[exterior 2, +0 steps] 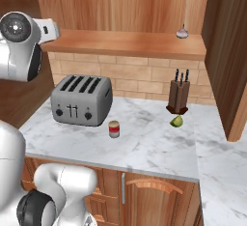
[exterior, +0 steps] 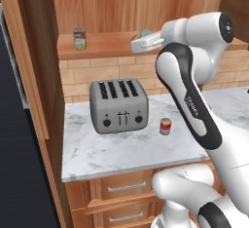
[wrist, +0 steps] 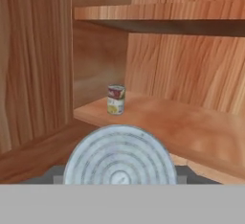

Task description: Pick the cans from the counter and place them in their designated side in the cabinet.

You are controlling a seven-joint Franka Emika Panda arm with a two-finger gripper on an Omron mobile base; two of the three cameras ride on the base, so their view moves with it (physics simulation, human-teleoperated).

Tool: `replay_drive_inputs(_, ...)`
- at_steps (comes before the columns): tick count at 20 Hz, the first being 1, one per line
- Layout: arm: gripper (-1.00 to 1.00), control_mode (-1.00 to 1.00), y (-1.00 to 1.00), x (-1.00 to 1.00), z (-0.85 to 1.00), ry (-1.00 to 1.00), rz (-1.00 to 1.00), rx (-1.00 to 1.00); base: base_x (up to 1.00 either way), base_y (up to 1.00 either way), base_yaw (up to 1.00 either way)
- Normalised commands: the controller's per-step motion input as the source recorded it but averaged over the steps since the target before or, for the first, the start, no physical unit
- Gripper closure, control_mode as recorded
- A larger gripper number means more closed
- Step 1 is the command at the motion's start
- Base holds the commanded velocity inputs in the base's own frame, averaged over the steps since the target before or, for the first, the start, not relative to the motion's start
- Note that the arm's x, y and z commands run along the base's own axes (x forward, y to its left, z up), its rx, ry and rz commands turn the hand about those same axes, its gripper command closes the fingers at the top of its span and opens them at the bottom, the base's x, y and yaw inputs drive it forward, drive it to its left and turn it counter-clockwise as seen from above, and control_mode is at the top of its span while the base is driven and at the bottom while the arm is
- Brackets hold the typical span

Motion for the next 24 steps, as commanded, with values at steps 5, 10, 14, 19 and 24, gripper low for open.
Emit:
replay_drive_inputs(5,1.00,-1.00,0.15,0.26,-0.02,0.00,0.01,-0.01,0.00,0.00,0.00)
replay_drive_inputs(10,1.00,-1.00,0.11,0.27,-0.05,0.00,0.01,-0.01,0.00,0.00,0.00)
replay_drive_inputs(14,1.00,-1.00,0.04,0.22,-0.04,0.01,0.00,-0.03,0.00,0.00,0.00)
replay_drive_inputs(19,1.00,-1.00,0.06,0.21,-0.07,0.01,0.00,-0.02,0.00,0.00,0.00)
replay_drive_inputs(24,1.00,-1.00,0.08,0.24,-0.08,0.01,0.01,-0.01,0.00,0.00,0.00)
